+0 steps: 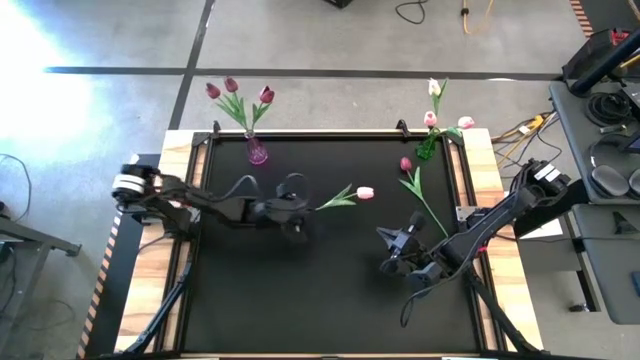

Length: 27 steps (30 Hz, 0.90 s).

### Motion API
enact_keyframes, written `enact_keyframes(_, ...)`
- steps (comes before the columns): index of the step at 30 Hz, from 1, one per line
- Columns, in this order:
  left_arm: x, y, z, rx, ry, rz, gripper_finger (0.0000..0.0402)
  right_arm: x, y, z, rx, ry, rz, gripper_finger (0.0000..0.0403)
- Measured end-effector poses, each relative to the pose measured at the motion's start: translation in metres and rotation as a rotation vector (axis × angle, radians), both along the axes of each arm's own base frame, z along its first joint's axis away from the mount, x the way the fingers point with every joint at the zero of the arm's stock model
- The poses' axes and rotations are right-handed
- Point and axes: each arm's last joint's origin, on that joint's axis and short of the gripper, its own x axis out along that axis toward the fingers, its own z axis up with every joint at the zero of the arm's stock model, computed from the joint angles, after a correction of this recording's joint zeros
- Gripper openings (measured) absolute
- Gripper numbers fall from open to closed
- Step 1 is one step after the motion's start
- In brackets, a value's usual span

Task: Sort flowers into vase by color
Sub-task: Put the pink flower into the green vase

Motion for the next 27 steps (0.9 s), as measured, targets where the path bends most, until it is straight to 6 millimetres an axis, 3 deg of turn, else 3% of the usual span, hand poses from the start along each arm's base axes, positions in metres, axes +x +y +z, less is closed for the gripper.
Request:
enact_keyframes(8,-0.050,-0.002,0.007,-0.070,-0.272,-0.147,0.0000,0.009,-0.013,-0.005,0.042,-0.010,-0.024,0.0009)
enact_keyframes(16,-0.081,-0.004,0.008,-0.102,-0.519,-0.319,0.0000,0.020,-0.040,-0.018,0.075,-0.047,0.029,0.0009)
enact_keyframes(22,-0.084,-0.006,0.010,-0.121,-0.591,-0.391,0.0000,0.028,-0.062,-0.010,0.097,-0.267,0.320,0.0009)
enact_keyframes(27,-0.073,-0.007,0.017,-0.131,-0.633,-0.415,0.0000,0.035,-0.074,0.005,0.032,-0.373,0.355,0.0016)
